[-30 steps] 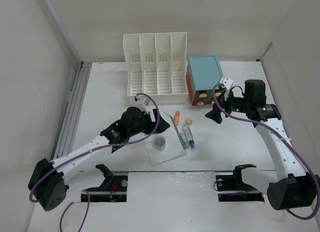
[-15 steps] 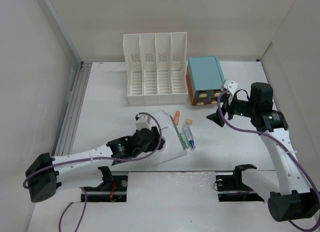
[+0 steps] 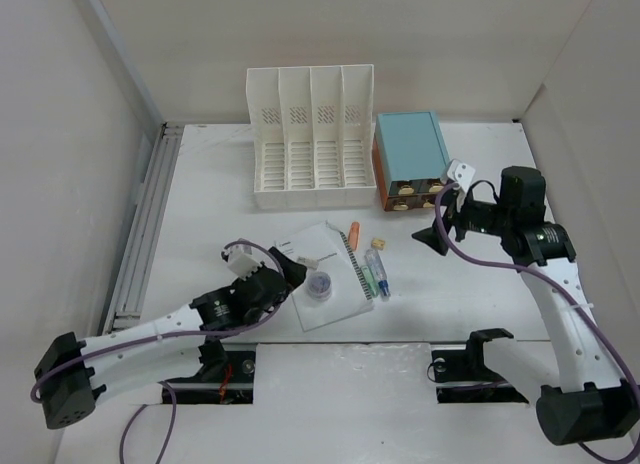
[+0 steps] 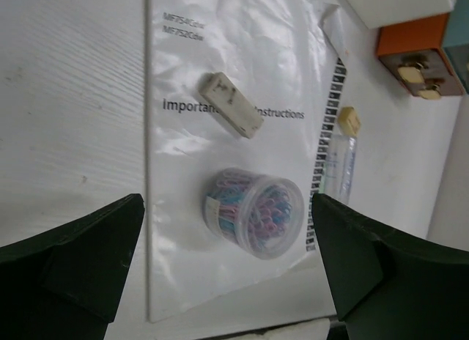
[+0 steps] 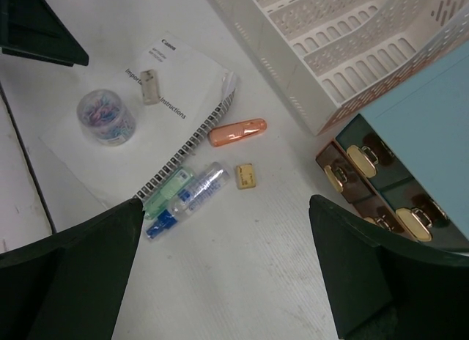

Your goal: Organize the desk

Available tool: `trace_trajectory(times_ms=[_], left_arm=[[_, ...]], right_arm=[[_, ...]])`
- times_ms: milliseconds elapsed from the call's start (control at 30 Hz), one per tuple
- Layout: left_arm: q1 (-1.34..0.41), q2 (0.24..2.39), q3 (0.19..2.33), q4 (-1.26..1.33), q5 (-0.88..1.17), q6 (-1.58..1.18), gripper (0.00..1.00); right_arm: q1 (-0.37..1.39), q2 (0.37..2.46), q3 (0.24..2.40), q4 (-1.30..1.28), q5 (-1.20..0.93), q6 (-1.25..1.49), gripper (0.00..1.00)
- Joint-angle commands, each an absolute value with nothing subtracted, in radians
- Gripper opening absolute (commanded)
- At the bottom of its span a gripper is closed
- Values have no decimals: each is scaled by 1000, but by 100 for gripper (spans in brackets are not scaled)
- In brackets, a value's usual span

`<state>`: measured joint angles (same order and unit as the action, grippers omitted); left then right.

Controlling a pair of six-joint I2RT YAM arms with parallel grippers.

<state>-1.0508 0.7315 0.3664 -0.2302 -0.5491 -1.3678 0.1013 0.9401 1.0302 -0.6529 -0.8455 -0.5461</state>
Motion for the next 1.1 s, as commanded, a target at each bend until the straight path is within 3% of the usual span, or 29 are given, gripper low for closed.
trace_trajectory(times_ms=[0, 233, 400, 667, 900, 1067], left_arm=[[-1011, 793, 362, -175, -549, -1362, 98], [-1011, 721, 405, -175, -577, -1301, 98], [-1011, 675, 371, -166, -534, -1301, 96], [-1011, 686, 333, -129, -460, -1310, 95], [-1011, 624, 315, -199, -450, -1385, 94], [-1011, 600, 293, -235, -440, -1417, 94]], right_arm=[[112, 934, 1005, -603, -862, -539, 99], [288, 1217, 1048, -598, -978, -618, 99], [463, 1475, 1100, -520, -918, -604, 91], [505, 1670, 1152, -249, -790, -419, 92], [532, 1894, 1268, -183, -787, -335, 93], [532, 1940, 1313, -160, -747, -269, 93]])
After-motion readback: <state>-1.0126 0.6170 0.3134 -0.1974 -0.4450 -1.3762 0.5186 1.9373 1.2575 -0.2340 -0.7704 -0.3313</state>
